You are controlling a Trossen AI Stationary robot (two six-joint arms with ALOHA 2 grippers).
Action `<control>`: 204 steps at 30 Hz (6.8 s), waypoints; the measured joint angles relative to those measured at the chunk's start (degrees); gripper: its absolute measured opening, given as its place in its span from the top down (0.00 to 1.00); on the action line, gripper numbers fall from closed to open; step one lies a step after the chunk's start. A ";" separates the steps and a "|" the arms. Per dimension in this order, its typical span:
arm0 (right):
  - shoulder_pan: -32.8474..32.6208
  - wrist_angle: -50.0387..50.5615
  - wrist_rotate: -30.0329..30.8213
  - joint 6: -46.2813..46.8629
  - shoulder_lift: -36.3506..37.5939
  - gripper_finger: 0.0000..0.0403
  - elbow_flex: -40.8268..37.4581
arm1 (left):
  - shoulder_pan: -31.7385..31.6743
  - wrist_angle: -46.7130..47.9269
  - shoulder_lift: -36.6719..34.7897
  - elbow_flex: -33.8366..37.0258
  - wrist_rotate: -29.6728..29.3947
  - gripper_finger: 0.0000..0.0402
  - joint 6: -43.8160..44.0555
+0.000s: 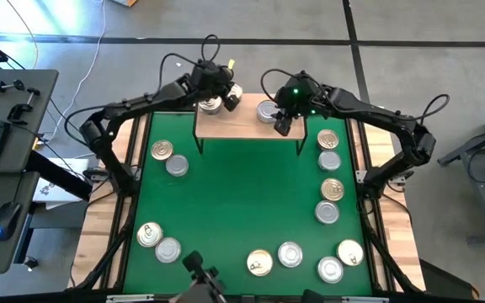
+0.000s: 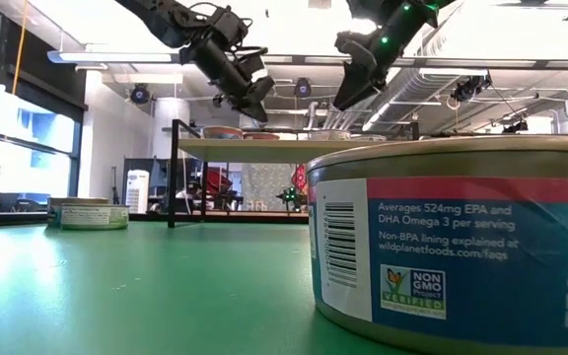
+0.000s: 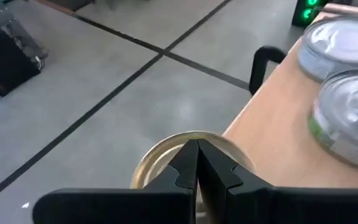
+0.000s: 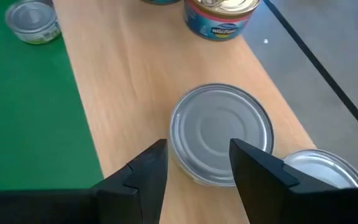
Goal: Stack canned seafood by type on shelf
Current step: Adjust the tuna cans on the shelf, then put the blue tuna can on the shelf aligned with the other blue tuna can
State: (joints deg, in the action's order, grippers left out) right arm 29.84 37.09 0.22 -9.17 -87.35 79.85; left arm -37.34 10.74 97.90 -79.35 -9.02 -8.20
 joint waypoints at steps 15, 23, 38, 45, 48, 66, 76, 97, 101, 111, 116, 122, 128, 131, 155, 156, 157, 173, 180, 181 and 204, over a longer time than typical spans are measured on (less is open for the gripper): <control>0.15 -0.14 0.20 0.15 -4.18 0.59 0.00 | -3.39 7.57 1.52 -0.11 8.86 1.00 -0.90; 0.18 -0.87 2.02 0.11 -4.24 0.59 0.00 | -2.97 10.63 1.34 -0.28 13.10 1.00 -1.03; 3.45 -10.70 3.42 3.28 -10.73 0.59 0.23 | -1.82 11.66 1.34 -0.24 13.66 1.00 -1.03; 4.89 -14.21 3.75 10.05 -11.04 0.59 -0.04 | -1.44 11.65 1.37 -0.17 13.60 1.00 -1.01; 5.33 -15.06 3.79 11.71 -11.08 0.59 -0.11 | -1.02 11.68 1.39 -0.15 13.39 1.00 -1.01; 7.43 -14.90 2.28 8.71 -8.78 0.59 -0.09 | 1.53 9.96 -2.98 0.17 9.38 1.00 0.63; 7.34 -10.23 1.92 7.40 -10.31 0.59 0.16 | 1.94 9.29 -2.96 0.13 9.16 1.00 0.63; 6.58 -5.27 0.45 6.12 -5.26 0.59 -0.20 | 3.76 12.41 -2.16 1.22 8.51 1.00 0.45; 5.84 -5.90 0.35 6.10 -4.53 0.59 -0.18 | 3.63 11.45 -1.46 1.60 7.91 1.00 -0.01; 3.28 -6.75 1.38 3.80 -4.08 0.59 -0.15 | 3.76 10.07 -1.37 1.66 4.60 1.00 -0.55; -1.62 -10.39 3.89 4.79 -3.13 0.59 -1.26 | 5.79 12.10 -4.69 1.77 -1.26 1.00 -1.05; -15.53 -33.61 8.44 5.34 -1.21 0.59 -13.75 | 15.53 18.87 -13.10 1.77 -18.73 1.00 -2.85; -31.45 -50.39 9.73 1.23 1.32 0.59 -25.23 | 30.53 31.85 -21.03 1.75 -24.83 1.00 5.88; -39.13 -54.74 12.83 0.15 1.33 0.59 -29.62 | 38.93 33.28 -22.93 4.28 -25.78 1.00 11.10; -57.82 -64.92 23.04 10.02 3.78 0.59 -44.24 | 65.57 -48.47 -6.51 47.92 -31.31 1.00 35.95; -57.59 -65.43 22.89 9.46 3.78 0.59 -44.22 | 65.33 -49.58 -4.92 47.38 -31.26 1.00 35.34; -57.31 -65.70 22.76 9.35 3.78 0.59 -44.22 | 65.07 -50.34 -3.52 46.91 -31.07 1.00 34.90; -56.84 -62.97 8.75 17.47 0.86 0.09 -43.87 | 63.55 -51.37 5.51 39.60 -27.45 1.00 29.51; -61.00 -64.80 6.12 19.61 -7.50 0.02 -40.06 | 63.56 -50.97 5.49 39.66 -27.43 1.00 29.75; -61.57 -64.77 7.11 19.64 -8.75 0.02 -39.28 | 63.56 -51.01 5.48 39.71 -27.43 1.00 29.23; -48.99 -61.92 27.32 17.20 -14.97 0.17 -32.73 | 64.31 -50.52 2.28 39.71 -27.62 1.00 29.98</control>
State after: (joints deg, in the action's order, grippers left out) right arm -19.15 -24.83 27.53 8.04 -102.33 47.13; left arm 26.97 -39.78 100.17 -39.64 -36.64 21.77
